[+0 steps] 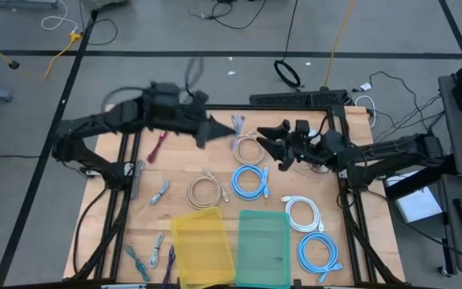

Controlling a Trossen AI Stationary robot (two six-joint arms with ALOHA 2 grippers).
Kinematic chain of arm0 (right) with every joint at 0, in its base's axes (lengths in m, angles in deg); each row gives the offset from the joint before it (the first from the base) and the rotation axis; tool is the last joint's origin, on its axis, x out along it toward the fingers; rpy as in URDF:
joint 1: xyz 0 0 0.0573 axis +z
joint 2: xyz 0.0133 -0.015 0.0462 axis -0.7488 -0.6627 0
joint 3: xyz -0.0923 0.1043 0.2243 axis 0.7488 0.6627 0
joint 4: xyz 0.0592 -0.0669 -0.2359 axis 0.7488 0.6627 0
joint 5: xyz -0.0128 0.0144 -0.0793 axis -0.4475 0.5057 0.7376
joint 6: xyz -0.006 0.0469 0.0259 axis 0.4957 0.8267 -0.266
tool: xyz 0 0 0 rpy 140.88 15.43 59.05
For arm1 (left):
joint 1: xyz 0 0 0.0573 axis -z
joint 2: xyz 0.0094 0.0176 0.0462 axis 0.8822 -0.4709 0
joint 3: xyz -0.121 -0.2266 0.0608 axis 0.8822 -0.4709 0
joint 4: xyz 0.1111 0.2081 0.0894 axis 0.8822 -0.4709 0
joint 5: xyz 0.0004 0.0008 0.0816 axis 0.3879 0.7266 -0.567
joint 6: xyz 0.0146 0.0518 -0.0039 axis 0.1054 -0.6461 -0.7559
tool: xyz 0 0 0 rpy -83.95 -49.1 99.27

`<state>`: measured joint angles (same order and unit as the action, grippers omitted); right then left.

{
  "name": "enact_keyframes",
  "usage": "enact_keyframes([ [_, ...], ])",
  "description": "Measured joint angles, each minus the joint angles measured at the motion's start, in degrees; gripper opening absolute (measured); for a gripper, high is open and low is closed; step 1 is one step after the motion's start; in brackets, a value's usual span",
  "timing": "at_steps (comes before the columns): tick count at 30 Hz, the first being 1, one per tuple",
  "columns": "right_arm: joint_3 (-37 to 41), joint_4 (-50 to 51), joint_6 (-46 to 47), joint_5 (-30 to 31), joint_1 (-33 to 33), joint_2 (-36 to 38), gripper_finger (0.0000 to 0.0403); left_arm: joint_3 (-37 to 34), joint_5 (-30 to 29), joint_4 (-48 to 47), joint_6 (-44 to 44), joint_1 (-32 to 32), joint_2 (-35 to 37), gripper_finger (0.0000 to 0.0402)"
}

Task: Pick & Place USB Port
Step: Put the small gray charger cable into the green bin

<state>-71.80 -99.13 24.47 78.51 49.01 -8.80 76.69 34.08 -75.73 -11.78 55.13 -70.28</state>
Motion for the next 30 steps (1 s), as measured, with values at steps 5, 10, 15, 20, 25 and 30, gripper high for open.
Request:
enact_keyframes([
  [5,-2.18,1.15,0.33,-1.73,-0.09,-1.84,0.021,-0.05,1.37,1.11,1.53,1.03,-3.08,0.0005],
  [10,-3.3,1.04,2.29,-4.39,0.61,-3.3,0.021,0.02,1.57,1.19,0.86,1.3,-3.92,0.0005],
  [15,-3.34,0.79,4.89,-4.58,0.83,-4.03,0.021,0.02,1.08,-0.02,-0.32,0.95,-4.32,0.0005],
  [20,-3.34,-0.85,4.91,-4.53,1.45,-3.97,0.021,0.0,0.83,-2.2,-1.79,0.97,-5.08,0.0005],
  [25,-3.34,-0.89,5.17,-4.48,1.52,-3.97,0.021,0.06,1.17,-1.57,-2.26,0.97,-5.53,0.0005],
  [30,-3.34,0.77,5.39,-4.4,1.52,-3.97,0.0178,-0.01,1.83,-0.39,-2.28,0.97,-6.04,0.0005],
])
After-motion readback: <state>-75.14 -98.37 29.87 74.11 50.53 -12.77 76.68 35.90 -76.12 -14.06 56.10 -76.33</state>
